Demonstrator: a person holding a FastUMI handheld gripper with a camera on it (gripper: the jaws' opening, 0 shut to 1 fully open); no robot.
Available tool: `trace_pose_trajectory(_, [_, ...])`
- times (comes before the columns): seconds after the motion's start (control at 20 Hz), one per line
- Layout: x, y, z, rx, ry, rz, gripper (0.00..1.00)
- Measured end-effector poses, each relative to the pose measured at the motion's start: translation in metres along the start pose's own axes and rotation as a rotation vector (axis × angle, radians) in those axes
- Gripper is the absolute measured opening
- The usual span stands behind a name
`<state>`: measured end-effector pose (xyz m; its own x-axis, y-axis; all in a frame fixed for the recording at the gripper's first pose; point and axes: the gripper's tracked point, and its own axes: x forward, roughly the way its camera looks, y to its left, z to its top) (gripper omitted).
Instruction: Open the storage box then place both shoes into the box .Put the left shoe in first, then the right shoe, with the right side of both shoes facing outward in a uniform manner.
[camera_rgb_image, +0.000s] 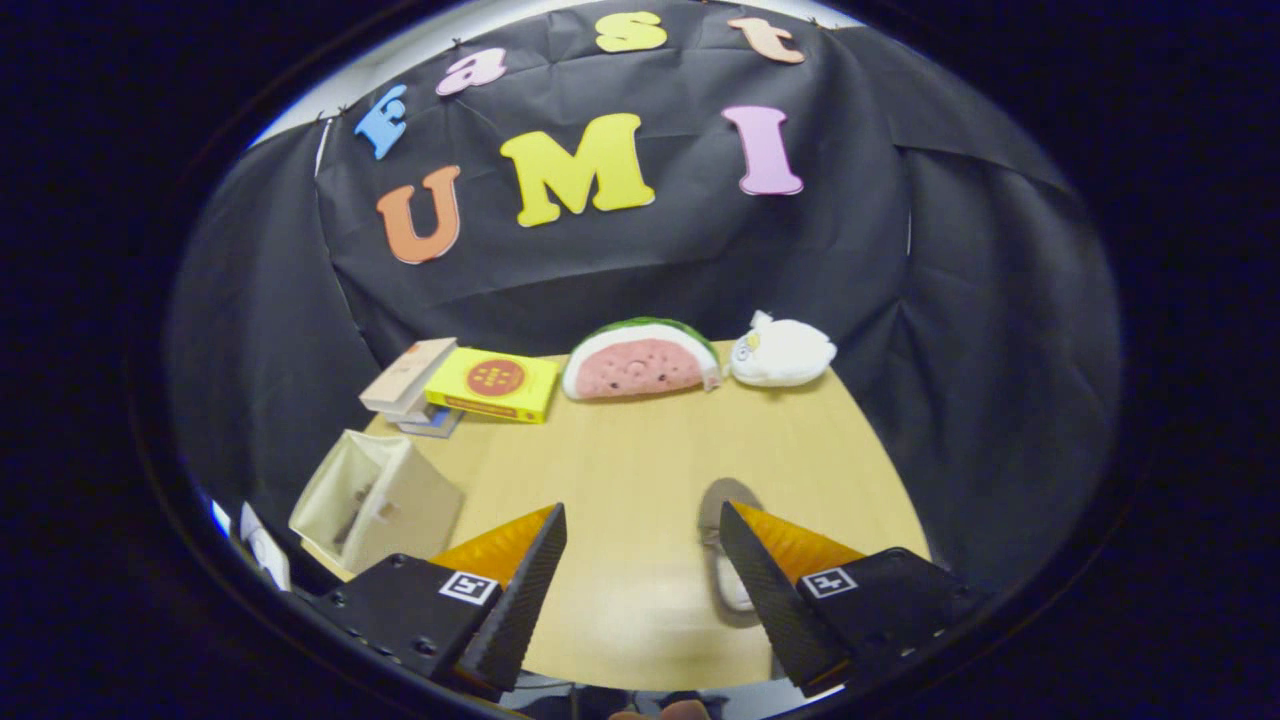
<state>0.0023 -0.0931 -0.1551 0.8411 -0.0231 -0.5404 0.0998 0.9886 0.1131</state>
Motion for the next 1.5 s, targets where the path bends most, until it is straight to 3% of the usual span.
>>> trace_pose_trajectory(0.35, [0.062,-0.081,-0.086,-0.052,0.197,-0.021,0.94])
trace_pose_trajectory(0.75, [0.143,-0.105,-0.130,-0.026,0.383,-0.028,0.93])
trace_pose_trajectory(0.95, [0.156,-0.098,-0.136,0.008,0.445,-0.010,0.67])
trace_pose_trajectory(1.0, [0.156,-0.096,-0.138,0.018,0.462,-0.014,0.54])
trace_pose_trajectory(1.1, [0.157,-0.097,-0.136,0.019,0.474,-0.026,0.41])
trace_pose_trajectory(1.15, [0.158,-0.106,-0.134,0.026,0.462,-0.065,0.41])
trace_pose_trajectory(1.2, [0.158,-0.106,-0.133,0.046,0.480,-0.071,0.08])
trace_pose_trajectory(1.25, [0.154,-0.106,-0.136,0.062,0.490,-0.077,0.08])
trace_pose_trajectory(1.3, [0.154,-0.106,-0.129,0.083,0.492,-0.076,0.01])
trace_pose_trajectory(1.5, [0.146,-0.092,-0.135,0.184,0.530,-0.061,0.00])
